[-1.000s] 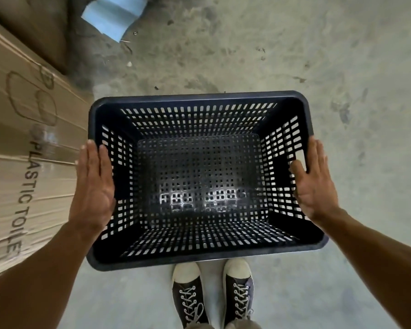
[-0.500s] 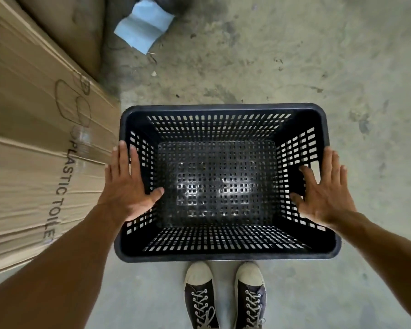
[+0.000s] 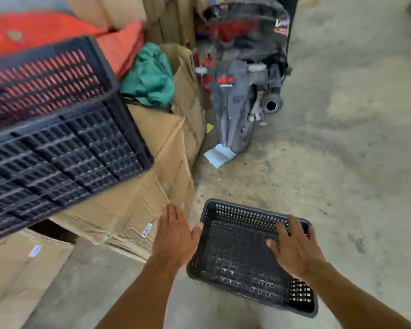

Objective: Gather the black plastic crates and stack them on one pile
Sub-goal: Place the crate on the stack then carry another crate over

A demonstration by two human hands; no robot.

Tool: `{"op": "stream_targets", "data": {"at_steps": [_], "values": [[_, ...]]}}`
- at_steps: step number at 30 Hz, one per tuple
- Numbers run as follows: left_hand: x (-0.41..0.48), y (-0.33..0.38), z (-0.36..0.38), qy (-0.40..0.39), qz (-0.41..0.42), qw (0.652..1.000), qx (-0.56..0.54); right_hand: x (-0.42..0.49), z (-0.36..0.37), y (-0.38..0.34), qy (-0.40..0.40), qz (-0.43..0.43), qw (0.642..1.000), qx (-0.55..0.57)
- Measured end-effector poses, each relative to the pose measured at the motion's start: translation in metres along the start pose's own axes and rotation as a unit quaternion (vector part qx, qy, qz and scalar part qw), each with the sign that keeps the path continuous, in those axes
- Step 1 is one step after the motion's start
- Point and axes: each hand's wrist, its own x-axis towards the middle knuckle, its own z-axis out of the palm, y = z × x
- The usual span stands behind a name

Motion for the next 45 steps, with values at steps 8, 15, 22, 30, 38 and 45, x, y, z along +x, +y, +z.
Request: {"op": "stream_targets", "data": {"at_steps": [8,15,22,30,38,45], "values": [[-0.13,-0.08,-0.233,0.195,0.019,0.98,0.034,-0.146,-0.201,-0.155,0.174,-0.104,0.979,0.009],[-0.269,-0.206,-0.327,0.287,-0.032,0.956,0.048,-0.276,-0.276,-0.272,0.233,-0.171,0.957,0.007],[-0.329,-0.288,-0.354,0.302,-0.064,0.951,0.034,-0.326,-0.296,-0.365,0.263,-0.245,0.933,-0.017],[-0.295,-0.335,-0.38,0.289,-0.079,0.953,0.05,-0.285,-0.323,-0.408,0.252,-0.231,0.938,-0.051],[-0.169,-0.363,-0.389,0.271,-0.089,0.957,0.056,-0.154,-0.356,-0.431,0.214,-0.218,0.95,-0.068],[-0.015,-0.385,-0.397,0.211,-0.118,0.969,0.056,0.018,-0.396,-0.454,0.186,-0.226,0.95,-0.105]]}}
